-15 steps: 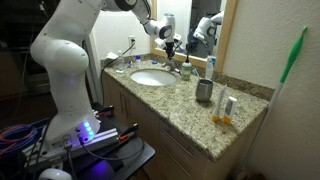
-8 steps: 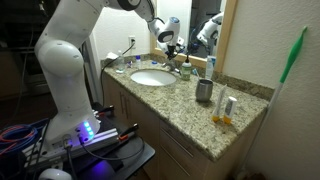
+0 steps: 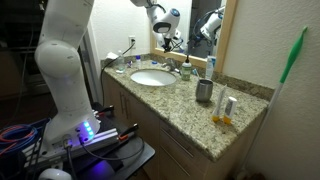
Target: Open the tap faucet.
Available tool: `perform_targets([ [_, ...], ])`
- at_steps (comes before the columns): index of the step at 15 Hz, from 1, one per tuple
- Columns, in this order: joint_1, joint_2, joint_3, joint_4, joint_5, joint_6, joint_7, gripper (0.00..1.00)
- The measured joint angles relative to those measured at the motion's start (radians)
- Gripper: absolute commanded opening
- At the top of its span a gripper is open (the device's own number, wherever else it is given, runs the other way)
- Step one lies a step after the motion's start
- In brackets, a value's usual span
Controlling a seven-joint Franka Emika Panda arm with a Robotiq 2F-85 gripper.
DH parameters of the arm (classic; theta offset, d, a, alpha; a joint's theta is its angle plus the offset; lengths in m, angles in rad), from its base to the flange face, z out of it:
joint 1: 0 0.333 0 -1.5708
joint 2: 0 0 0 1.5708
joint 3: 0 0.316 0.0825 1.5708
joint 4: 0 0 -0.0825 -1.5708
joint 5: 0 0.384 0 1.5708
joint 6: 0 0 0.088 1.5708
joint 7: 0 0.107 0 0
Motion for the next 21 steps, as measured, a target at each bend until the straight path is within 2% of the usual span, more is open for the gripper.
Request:
perform_targets([
  [2, 0.038, -0.047, -0.041, -0.028, -0.019, -0.031, 0.037, 1.00],
  [3, 0.074, -0.063, -0.081, -0.041, -0.064, -0.023, 0.085, 1.00],
  [7, 0.212, -0.065, -0.224, -0.057, -0.337, -0.015, 0.354, 1.00],
  [10, 0.268, -0.030, -0.275, -0.038, -0.471, -0.026, 0.488, 1.00],
  [13, 0.304, 0.025, -0.314, 0.012, -0.555, -0.039, 0.585, 1.00],
  [14, 0.312, 0.047, -0.325, 0.035, -0.574, -0.046, 0.609, 0.96],
  [15, 0.319, 0.070, -0.335, 0.061, -0.589, -0.054, 0.628, 0.72],
  [17, 0.328, 0.115, -0.349, 0.113, -0.607, -0.064, 0.653, 0.70],
  [21, 0.342, 0.177, -0.363, 0.200, -0.618, -0.078, 0.665, 0.42],
])
